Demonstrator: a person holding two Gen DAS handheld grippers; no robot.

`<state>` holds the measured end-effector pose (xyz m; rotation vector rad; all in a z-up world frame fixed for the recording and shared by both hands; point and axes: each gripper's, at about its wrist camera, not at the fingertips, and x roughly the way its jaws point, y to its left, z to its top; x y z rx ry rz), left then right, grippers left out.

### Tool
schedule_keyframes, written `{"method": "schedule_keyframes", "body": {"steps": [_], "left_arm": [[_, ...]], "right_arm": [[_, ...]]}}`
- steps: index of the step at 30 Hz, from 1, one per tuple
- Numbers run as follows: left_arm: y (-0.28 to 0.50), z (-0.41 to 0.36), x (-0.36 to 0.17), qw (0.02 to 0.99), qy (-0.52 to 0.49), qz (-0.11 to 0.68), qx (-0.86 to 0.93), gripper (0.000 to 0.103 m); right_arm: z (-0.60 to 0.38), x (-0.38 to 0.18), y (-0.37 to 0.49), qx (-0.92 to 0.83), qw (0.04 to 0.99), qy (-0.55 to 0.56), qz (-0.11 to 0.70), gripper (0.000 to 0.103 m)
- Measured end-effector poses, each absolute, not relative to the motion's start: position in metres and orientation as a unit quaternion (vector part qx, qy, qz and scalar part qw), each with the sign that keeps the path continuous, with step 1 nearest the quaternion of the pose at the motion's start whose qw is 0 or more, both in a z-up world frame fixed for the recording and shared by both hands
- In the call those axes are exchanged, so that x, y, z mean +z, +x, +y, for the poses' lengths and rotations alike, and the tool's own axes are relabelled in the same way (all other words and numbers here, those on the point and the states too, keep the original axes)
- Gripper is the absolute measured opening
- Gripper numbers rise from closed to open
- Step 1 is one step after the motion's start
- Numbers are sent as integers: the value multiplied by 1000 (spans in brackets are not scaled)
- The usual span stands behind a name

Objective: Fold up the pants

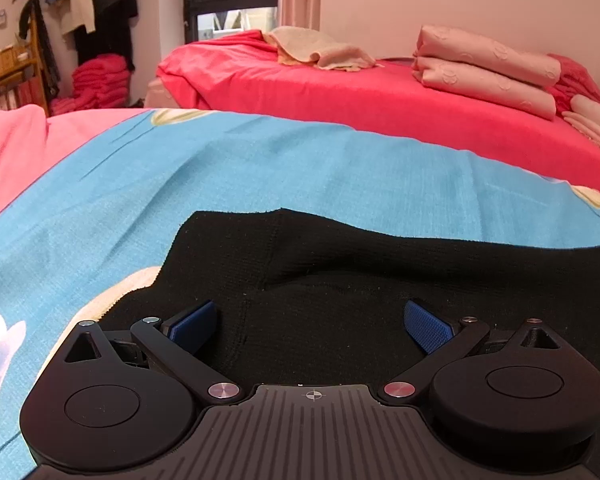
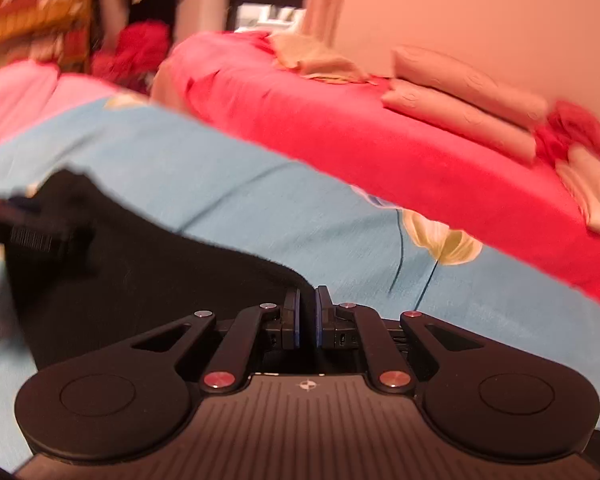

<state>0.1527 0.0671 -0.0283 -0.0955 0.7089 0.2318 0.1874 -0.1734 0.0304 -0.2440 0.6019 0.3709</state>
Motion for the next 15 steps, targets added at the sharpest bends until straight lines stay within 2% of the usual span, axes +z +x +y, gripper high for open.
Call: {"method": "schedule_keyframes", "body": {"steps": [2, 3, 4, 5, 7, 11, 13, 14, 15], "left_arm": [[153, 65, -29, 930, -41, 347, 114, 103], [153, 65, -29, 930, -40, 347, 115, 103], [153, 65, -29, 930, -40, 347, 114, 103], [153, 65, -29, 930, -40, 347, 114, 103], [153, 65, -29, 930, -40, 347, 115, 103], [153, 64, -29, 930, -37, 347, 116, 103], [153, 64, -29, 930, -36, 347, 116, 103], [153, 64, -29, 930, -35, 347, 117, 103], [153, 62, -29, 930, -34, 347, 118, 103]], "right_arm": [[-172, 9, 204, 172, 914, -120, 349, 14], [-173, 4, 204, 174, 912, -125, 349, 15], [-178, 9, 197, 175, 919, -118, 333, 28], [-185, 17, 191, 172, 924, -101, 326, 50], [-210, 31, 177, 167, 935, -60, 308, 71], [-285, 26, 160, 166, 927, 33, 334, 72], [-335, 8, 158, 123, 928, 64, 347, 68], [-360, -1, 160, 95, 931, 76, 345, 28], [-388, -2, 160, 86, 931, 109, 339, 1]]}}
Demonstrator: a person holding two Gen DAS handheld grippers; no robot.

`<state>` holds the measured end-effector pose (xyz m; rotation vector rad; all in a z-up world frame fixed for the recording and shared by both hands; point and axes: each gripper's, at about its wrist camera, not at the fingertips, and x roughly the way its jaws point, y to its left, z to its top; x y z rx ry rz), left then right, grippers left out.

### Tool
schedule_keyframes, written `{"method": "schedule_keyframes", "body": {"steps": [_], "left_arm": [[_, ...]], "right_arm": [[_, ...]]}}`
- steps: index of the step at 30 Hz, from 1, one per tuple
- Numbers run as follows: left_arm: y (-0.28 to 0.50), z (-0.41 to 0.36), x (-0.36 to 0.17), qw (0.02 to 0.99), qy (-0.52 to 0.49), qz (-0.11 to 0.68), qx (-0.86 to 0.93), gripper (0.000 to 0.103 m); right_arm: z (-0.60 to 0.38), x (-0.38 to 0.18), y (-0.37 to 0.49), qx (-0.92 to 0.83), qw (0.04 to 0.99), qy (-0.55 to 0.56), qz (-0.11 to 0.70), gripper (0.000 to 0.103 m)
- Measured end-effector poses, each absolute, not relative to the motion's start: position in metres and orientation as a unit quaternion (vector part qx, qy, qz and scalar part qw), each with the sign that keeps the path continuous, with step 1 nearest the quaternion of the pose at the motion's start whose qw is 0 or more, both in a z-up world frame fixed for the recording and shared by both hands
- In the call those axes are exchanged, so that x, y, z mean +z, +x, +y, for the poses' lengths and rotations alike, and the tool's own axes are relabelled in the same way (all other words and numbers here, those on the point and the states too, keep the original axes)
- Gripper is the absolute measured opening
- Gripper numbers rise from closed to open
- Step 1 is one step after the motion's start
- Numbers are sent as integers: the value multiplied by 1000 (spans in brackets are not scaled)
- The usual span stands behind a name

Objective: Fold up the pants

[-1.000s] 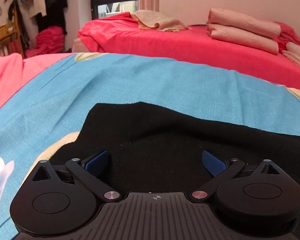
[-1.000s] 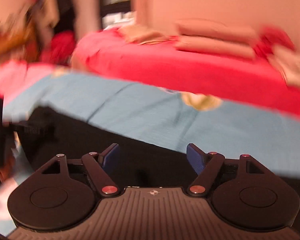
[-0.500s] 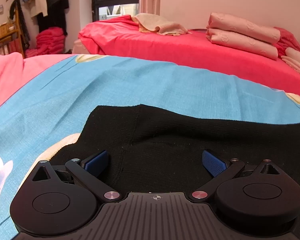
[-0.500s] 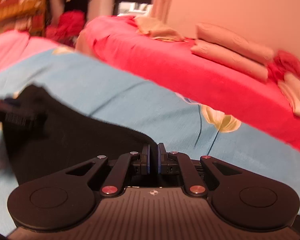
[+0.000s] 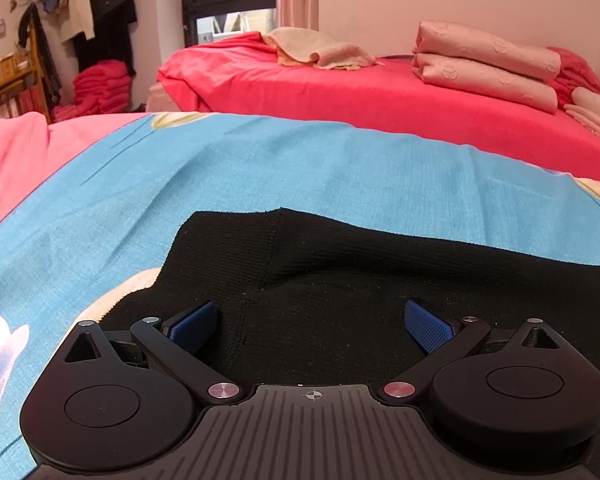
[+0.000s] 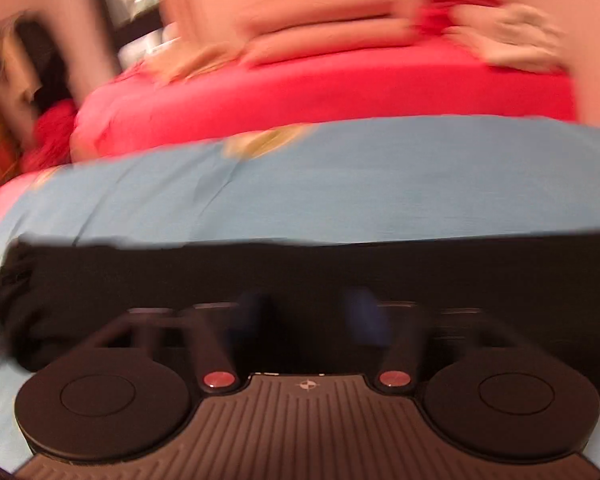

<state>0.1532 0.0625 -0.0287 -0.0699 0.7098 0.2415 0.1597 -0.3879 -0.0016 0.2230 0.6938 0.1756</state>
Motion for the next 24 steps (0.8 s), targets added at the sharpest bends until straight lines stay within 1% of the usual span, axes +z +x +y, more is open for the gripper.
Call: {"method": "schedule_keyframes", "body": {"steps": [1, 3, 4, 6, 10, 11, 12, 13, 14, 17, 18, 20, 21, 22, 24], "left_arm": [[153, 62, -29, 930, -33, 347, 119, 103], [153, 61, -29, 930, -32, 346, 120, 103], [153, 61, -29, 930, -31, 346, 121, 103], [153, 60, -29, 930, -30, 345, 122, 103], [153, 59, -30, 930, -30, 344, 124, 103], [153, 59, -30, 930, -31, 344, 124, 103], [153, 59, -30, 931, -31, 343, 124, 103], [153, 59, -30, 931, -30, 343, 124, 103], [153, 59, -30, 931, -30, 343, 124, 103], [153, 59, -30, 931, -30, 343, 124, 103], [153, 59, -30, 931, -30, 343, 124, 103], [153, 60, -30, 931, -30, 343, 124, 103], [153, 60, -29, 930, -29, 343, 124, 103], [154, 60, -29, 930, -28, 345, 123, 103], [154, 62, -26, 928, -30, 352, 118, 103]], "right_arm": [[-415, 3, 156, 47, 930, 148, 332, 9], [-458, 16, 136, -53, 939, 199, 275, 41], [-478, 21, 128, -92, 936, 223, 255, 66], [-510, 23, 124, -148, 925, 252, 244, 65], [-547, 2, 143, -216, 896, 270, 278, 65], [-551, -5, 145, -220, 896, 266, 280, 62], [-549, -6, 146, -222, 905, 245, 269, 55], [-548, -3, 150, -226, 911, 221, 266, 5], [-550, -2, 152, -223, 913, 213, 266, 4], [-561, 20, 140, -215, 929, 225, 203, 4], [-565, 21, 142, -214, 926, 234, 204, 4], [-571, 7, 158, -208, 909, 237, 273, 5], [-570, 3, 162, -209, 905, 229, 292, 5], [-565, 7, 156, -214, 911, 220, 277, 8], [-558, 19, 140, -220, 917, 231, 239, 44]]}}
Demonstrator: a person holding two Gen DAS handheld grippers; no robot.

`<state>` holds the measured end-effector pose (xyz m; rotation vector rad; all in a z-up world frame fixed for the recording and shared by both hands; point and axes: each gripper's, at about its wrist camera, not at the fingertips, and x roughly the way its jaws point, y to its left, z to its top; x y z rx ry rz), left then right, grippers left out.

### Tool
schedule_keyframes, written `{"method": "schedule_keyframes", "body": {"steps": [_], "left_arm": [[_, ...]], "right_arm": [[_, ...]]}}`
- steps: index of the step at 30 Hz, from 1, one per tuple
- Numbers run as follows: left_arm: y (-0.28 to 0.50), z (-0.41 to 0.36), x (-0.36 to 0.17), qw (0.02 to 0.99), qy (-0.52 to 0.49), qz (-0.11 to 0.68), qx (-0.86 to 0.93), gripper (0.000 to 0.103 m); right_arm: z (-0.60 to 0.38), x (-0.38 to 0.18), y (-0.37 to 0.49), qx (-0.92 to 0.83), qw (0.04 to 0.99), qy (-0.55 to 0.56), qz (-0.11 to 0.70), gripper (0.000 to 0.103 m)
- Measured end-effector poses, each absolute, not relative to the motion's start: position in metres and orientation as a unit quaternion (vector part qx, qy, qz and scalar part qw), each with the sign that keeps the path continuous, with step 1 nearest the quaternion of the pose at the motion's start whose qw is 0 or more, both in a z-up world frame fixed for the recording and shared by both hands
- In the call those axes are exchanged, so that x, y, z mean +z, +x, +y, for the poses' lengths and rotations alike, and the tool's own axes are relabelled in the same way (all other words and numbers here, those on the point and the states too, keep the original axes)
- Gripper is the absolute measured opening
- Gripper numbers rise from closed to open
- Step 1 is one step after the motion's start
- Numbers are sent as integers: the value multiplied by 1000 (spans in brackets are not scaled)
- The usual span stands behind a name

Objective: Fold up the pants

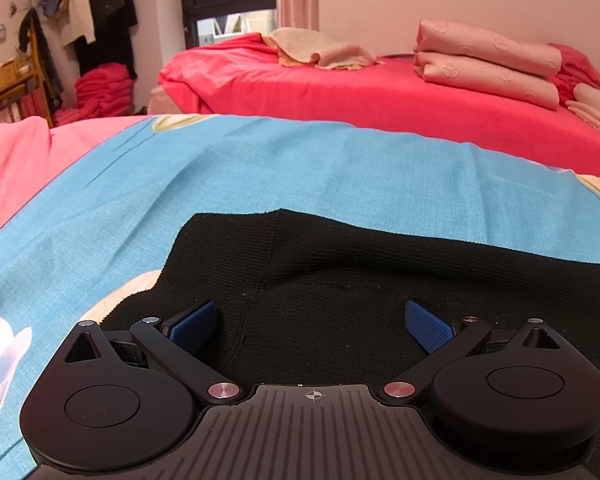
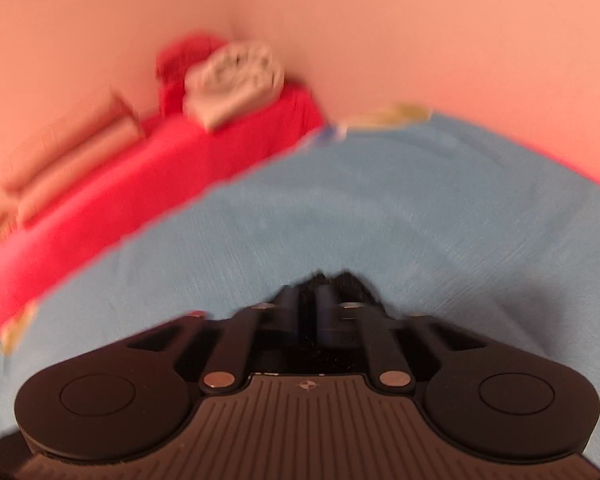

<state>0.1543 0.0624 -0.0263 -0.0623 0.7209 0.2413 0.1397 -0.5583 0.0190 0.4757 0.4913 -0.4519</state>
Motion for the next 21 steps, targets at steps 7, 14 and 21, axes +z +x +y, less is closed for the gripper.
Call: {"method": "schedule_keyframes", "body": {"steps": [7, 14, 21], "left_arm": [[144, 53, 4, 939, -52, 334, 64, 103], [170, 26, -32, 932, -32, 360, 4, 103], [167, 31, -31, 935, -43, 351, -1, 103]], "right_arm": [[-442, 61, 101, 101, 942, 231, 220, 80], [-230, 28, 99, 427, 826, 55, 364, 80], [-168, 1, 134, 400, 849, -15, 346, 76]]}}
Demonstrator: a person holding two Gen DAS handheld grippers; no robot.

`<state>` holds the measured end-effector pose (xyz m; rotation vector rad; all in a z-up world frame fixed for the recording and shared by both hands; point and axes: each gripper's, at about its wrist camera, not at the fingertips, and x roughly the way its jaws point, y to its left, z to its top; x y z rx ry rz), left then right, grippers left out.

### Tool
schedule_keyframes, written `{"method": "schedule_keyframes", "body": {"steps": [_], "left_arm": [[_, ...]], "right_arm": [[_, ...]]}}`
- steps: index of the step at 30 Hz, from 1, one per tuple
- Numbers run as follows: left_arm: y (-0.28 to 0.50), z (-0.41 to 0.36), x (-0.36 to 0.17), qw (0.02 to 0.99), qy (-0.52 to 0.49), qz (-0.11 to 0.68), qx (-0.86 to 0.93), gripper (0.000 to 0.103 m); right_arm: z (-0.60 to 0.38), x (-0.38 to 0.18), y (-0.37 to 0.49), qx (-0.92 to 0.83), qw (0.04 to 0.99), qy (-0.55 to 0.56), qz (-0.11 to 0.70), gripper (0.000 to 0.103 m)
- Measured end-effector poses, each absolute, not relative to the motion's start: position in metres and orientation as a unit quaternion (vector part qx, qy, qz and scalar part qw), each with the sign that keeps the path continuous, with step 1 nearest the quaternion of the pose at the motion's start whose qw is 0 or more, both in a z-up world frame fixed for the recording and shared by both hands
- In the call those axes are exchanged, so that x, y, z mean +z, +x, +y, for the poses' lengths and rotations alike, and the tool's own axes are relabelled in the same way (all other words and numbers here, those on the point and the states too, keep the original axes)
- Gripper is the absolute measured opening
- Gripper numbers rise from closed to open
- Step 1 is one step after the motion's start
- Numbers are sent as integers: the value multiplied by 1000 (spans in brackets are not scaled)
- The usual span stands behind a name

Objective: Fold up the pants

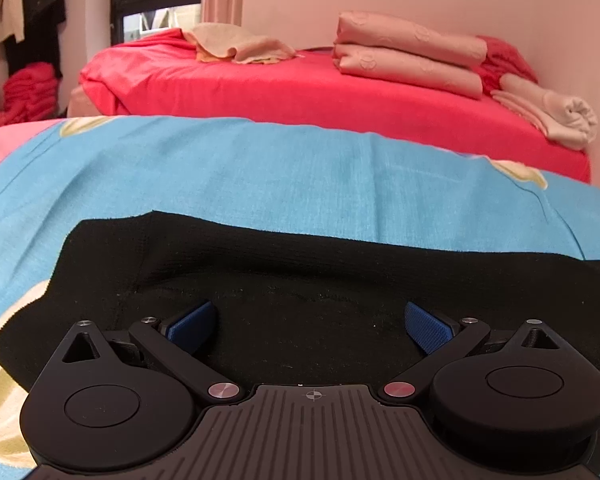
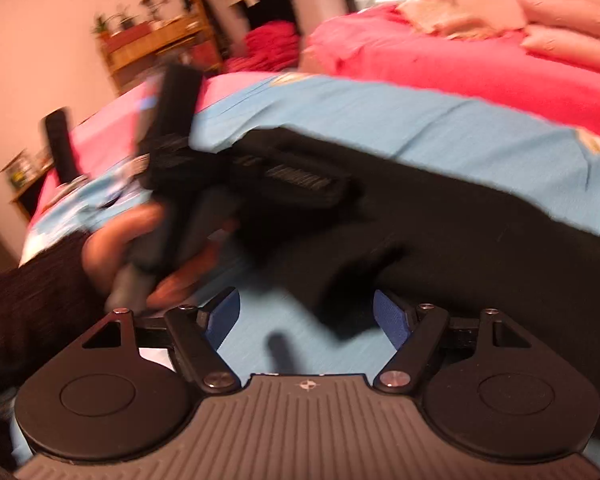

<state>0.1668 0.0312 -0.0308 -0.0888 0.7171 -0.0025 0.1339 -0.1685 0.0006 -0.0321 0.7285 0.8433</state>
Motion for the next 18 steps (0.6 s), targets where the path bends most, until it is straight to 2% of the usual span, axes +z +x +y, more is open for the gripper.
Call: {"method": "schedule_keyframes", "body": {"steps": [3, 5, 7, 10, 11, 12, 14, 16, 18], "left_arm": [[169, 27, -32, 936, -35, 351, 2, 103], [168, 28, -32, 936, -35, 350, 2, 103], [167, 28, -32, 936, -38, 349, 1, 103], [168, 27, -33, 936, -34, 349, 4, 103], [167, 27, -33, 936, -33, 349, 4, 103], [167, 27, -33, 936, -33, 349, 4, 103], [167, 28, -33, 937, -36, 348, 4, 103], [166, 28, -33, 937, -35, 347, 6, 103], [166, 27, -33, 938, -33, 346, 8, 103]], "right_arm": [[-181, -14, 151, 436, 816, 100, 366, 76], [-172, -21, 145, 518, 749, 100, 401, 82], [-178, -11, 133, 536, 760, 56, 363, 82], [-197, -14, 160, 452, 798, 125, 378, 81], [-200, -18, 166, 424, 807, 139, 386, 76], [-199, -20, 163, 427, 806, 132, 387, 76], [-182, -15, 139, 487, 779, 52, 391, 83], [-175, 2, 105, 495, 797, -50, 342, 82], [-188, 16, 99, 501, 804, -44, 318, 81]]}}
